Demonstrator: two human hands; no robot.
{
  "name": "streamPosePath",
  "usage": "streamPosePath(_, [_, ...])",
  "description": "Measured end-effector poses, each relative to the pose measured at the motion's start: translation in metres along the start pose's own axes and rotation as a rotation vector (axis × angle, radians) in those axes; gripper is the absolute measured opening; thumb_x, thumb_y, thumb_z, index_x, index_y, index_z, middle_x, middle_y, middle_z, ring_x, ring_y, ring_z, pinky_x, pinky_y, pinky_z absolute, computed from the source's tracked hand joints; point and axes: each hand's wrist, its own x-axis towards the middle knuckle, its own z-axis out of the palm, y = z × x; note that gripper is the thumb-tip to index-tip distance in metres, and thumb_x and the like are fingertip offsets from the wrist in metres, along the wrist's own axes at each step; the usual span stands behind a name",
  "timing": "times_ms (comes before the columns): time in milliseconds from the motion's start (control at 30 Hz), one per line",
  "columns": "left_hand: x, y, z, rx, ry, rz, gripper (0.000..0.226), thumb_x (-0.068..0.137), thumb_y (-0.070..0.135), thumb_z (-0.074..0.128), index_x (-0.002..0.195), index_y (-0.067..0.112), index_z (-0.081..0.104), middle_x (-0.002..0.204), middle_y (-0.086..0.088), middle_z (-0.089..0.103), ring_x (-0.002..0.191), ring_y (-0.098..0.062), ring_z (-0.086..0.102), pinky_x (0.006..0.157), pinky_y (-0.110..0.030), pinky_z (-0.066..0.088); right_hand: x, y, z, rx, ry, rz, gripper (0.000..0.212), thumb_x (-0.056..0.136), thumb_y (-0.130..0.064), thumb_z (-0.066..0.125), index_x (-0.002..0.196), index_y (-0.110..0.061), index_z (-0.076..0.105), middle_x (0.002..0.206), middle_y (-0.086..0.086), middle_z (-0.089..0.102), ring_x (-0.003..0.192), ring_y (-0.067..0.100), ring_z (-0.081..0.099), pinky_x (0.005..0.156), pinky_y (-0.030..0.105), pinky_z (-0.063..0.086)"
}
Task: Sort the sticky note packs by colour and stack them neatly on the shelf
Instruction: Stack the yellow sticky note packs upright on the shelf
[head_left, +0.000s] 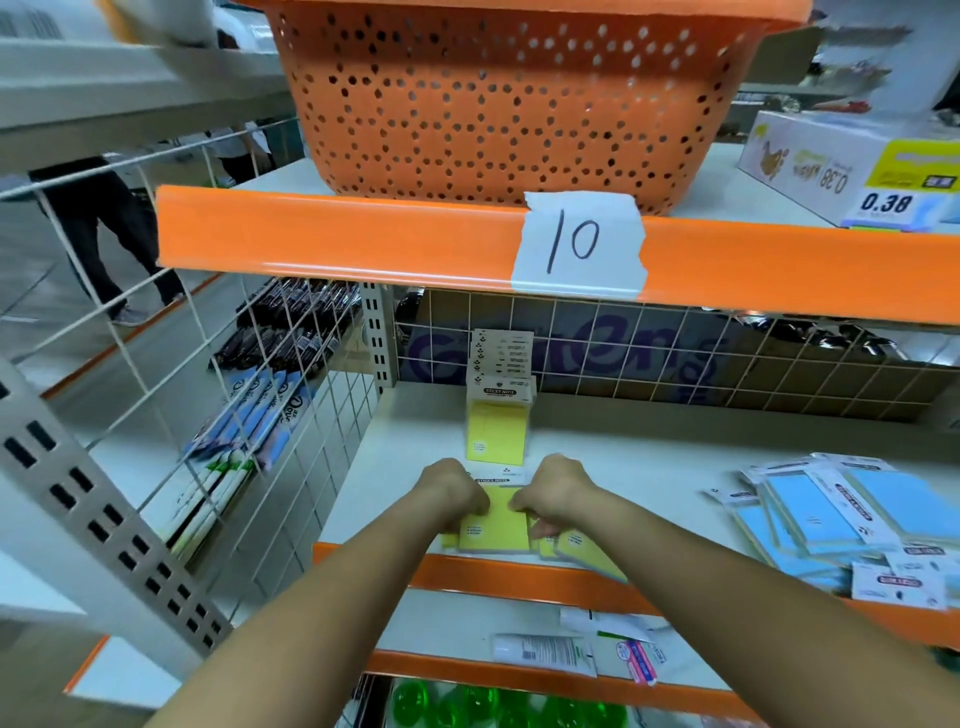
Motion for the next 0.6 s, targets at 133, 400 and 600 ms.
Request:
streamPosePath(133, [-0.003,-0.003,0.004,-0.123,-0.022,-0.047,0.025,0.081,0.007,0.068,0.071,0.008,0.045,0.072,-0.012,0.05,0.062,-0.027,0.053,0.053,-0.029,0.047,-0.008,0.001,0.008,-0.02,0.02,0.02,0.028,0.083,-0.02,0.068,0.065,-0.01,0.05,0.033,0.002,0.053,0.029,0.012,0.051,0.039,0.015,0.041])
streamPosePath(400, [-0.007,-0.012,-0.005,-0.295,-0.127,-0.1,0.016,0.087,0.004,0.061,0.075,0.005,0.049,0.062,-0.011,0.049,0.048,-0.02,0.048,0.048,-0.023,0.044,-0.001,0.007,0.009,0.217,-0.006,0.072,0.029,0.076,-0.019,0.076,0.073,-0.011,0.048,0.064,0.008,0.054,0.053,0.023,0.053,0.051,0.026,0.047])
streamPosePath(600, [-0.014,-0.001,-0.024,-0.223,-0.185,-0.04,0.013,0.095,0.011,0.053,0.084,0.006,0.052,0.07,-0.007,0.055,0.056,-0.017,0.055,0.053,-0.026,0.05,-0.003,0.001,-0.003,0.417,-0.177,0.101,0.032,0.078,-0.017,0.079,0.098,-0.007,0.055,0.087,0.007,0.058,0.07,0.016,0.059,0.059,0.025,0.055])
